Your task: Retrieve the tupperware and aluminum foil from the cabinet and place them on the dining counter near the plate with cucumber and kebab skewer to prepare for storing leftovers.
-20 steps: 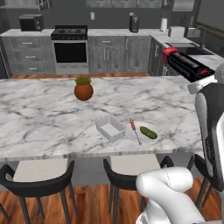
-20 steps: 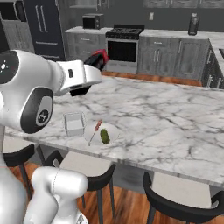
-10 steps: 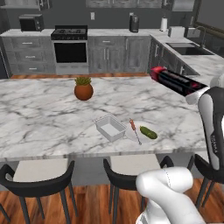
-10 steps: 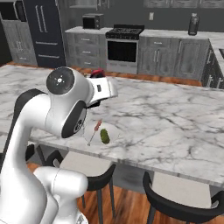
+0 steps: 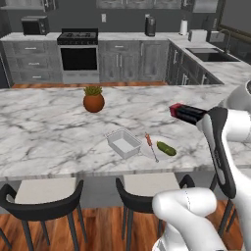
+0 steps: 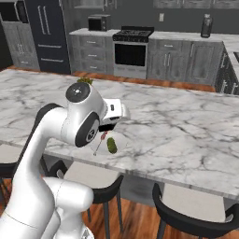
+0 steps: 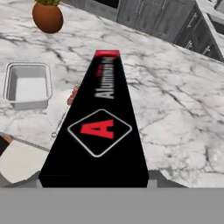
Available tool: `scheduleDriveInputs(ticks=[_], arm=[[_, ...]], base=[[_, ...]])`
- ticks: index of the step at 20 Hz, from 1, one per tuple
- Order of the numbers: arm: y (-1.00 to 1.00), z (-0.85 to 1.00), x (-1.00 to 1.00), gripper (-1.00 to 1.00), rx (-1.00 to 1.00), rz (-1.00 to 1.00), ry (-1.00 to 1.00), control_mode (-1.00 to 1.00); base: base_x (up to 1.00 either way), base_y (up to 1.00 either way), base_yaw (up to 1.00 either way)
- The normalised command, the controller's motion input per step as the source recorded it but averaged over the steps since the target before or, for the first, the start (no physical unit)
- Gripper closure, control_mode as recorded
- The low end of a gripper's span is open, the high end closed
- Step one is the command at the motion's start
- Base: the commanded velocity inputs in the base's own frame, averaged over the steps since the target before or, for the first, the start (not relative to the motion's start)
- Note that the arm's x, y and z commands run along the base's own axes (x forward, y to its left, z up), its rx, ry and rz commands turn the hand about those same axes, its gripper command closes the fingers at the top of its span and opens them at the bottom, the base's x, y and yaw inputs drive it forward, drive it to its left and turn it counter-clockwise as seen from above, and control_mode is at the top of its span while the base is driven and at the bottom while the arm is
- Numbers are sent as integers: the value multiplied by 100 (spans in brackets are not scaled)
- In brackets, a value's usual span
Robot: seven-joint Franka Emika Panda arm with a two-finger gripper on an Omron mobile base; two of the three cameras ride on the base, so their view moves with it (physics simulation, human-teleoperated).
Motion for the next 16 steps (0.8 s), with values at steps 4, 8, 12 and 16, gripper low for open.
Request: scheduleDriveInputs(ticks=[4,8,12,16], arm=[[-29,-50,49,100,6,0,0,-100],[-34,-38,41,100,7,0,0,-100],[-27,-49,44,100,2,0,0,-100],[-16,-54,51,100,0,0,6,-100]], base=[[0,0,0],[0,0,0],[0,0,0],[0,0,0]])
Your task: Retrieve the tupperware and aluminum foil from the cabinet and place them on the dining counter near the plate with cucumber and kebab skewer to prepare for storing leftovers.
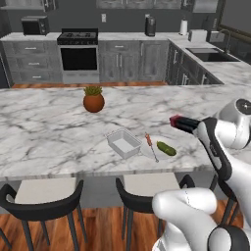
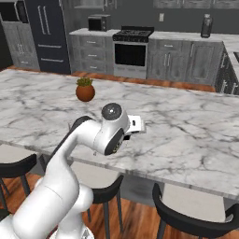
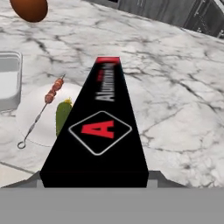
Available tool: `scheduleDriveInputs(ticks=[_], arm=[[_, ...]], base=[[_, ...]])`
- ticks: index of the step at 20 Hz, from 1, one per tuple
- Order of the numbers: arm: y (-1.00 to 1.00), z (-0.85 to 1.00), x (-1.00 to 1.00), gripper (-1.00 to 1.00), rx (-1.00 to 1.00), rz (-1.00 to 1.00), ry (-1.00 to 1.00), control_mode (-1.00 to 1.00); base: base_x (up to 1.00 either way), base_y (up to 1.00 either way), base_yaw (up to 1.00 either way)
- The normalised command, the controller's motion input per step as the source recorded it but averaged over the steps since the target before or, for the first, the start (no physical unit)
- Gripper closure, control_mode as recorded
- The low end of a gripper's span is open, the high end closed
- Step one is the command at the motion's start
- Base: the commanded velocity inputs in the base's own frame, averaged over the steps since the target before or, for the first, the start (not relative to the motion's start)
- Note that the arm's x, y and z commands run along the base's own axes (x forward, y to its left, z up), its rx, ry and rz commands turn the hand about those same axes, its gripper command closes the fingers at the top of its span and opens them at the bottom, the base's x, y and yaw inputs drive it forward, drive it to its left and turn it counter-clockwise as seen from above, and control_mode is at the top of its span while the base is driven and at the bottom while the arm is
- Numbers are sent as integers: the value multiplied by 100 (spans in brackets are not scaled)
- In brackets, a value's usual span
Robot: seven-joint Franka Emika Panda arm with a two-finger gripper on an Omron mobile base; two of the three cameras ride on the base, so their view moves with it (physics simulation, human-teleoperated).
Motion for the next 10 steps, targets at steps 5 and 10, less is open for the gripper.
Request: scheduleDriveInputs(ticks=[5,10], arm=[[-7,-54,50,100,0,0,6,-100],[-21,-49,46,100,0,0,4,-100]], base=[[0,0,0],[0,0,0]])
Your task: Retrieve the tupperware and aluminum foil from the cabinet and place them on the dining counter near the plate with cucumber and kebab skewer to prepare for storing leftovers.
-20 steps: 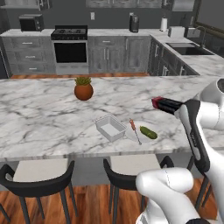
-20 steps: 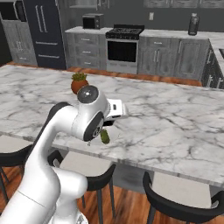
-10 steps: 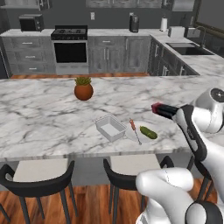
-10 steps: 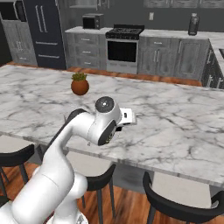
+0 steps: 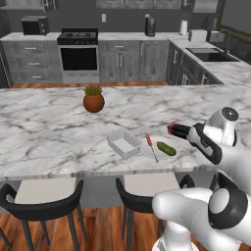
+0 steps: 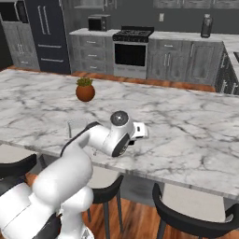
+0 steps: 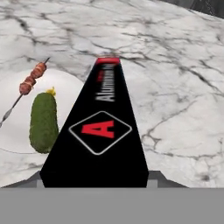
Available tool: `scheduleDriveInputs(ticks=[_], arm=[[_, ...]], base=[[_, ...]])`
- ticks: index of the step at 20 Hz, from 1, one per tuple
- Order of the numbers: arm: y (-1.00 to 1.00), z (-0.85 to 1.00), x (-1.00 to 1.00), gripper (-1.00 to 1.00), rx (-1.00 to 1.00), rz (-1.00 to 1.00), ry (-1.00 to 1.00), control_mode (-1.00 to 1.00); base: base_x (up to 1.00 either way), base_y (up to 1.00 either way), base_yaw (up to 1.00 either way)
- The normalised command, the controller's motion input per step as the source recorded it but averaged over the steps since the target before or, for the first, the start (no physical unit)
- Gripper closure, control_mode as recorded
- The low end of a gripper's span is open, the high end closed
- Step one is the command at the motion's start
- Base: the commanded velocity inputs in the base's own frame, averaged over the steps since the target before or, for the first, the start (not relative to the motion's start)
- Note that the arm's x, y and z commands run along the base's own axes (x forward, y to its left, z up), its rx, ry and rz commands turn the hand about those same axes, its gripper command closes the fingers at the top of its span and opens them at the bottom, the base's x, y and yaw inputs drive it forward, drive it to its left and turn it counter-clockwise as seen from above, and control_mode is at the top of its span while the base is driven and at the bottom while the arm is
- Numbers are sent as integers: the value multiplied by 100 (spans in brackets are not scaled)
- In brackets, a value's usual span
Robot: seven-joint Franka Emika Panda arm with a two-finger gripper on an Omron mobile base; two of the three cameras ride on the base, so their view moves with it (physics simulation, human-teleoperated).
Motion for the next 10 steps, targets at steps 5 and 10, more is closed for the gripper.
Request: scheduleDriveInputs(ticks=[5,10], arm=[[-27,-51,41,100,1,0,3,-100],[-23,-48,43,100,0,0,5,-100]], base=[[0,0,0],[0,0,0]])
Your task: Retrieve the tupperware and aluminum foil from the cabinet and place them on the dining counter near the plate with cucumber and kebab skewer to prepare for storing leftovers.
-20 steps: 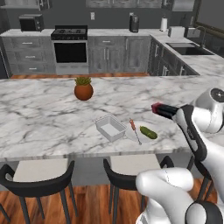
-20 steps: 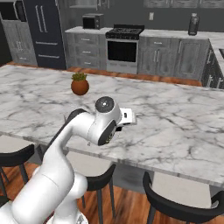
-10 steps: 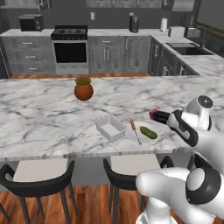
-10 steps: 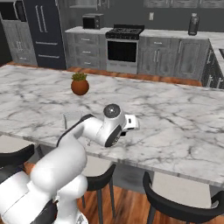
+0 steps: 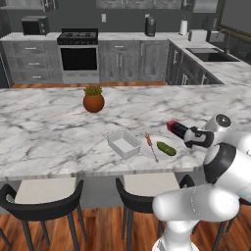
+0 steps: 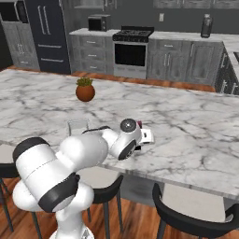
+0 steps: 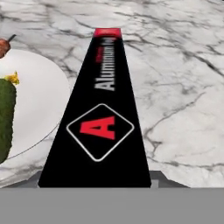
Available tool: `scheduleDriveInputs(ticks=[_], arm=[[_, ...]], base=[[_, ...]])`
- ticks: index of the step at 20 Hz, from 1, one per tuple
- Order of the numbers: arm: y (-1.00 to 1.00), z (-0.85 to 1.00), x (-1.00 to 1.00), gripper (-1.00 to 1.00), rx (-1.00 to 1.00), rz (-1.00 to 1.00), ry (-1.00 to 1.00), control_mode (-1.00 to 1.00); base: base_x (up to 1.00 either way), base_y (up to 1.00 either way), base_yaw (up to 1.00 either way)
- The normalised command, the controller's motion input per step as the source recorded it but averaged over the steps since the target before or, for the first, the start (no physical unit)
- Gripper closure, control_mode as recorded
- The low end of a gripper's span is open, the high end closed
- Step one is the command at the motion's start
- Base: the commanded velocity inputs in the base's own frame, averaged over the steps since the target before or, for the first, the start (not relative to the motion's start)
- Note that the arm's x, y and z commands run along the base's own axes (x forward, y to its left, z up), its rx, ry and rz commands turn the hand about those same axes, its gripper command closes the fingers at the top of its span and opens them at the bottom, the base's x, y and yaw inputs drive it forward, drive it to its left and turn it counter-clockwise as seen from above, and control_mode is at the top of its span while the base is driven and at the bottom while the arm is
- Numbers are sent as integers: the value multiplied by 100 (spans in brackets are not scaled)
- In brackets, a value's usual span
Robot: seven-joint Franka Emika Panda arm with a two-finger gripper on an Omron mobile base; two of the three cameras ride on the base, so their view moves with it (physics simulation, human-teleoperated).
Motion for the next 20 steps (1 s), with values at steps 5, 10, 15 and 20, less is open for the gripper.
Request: scheduleDriveInputs(ticks=[5,10,15,20], arm=[[-10,-29,35,-100,0,1,8,-100],[-9,15,4,-100,2,3,3,-100],[-2,67,-8,-100,1,5,0,-100],[0,96,-39,-100,0,6,0,-100]], base=[[0,0,0],[0,0,0],[0,0,0],[0,0,0]])
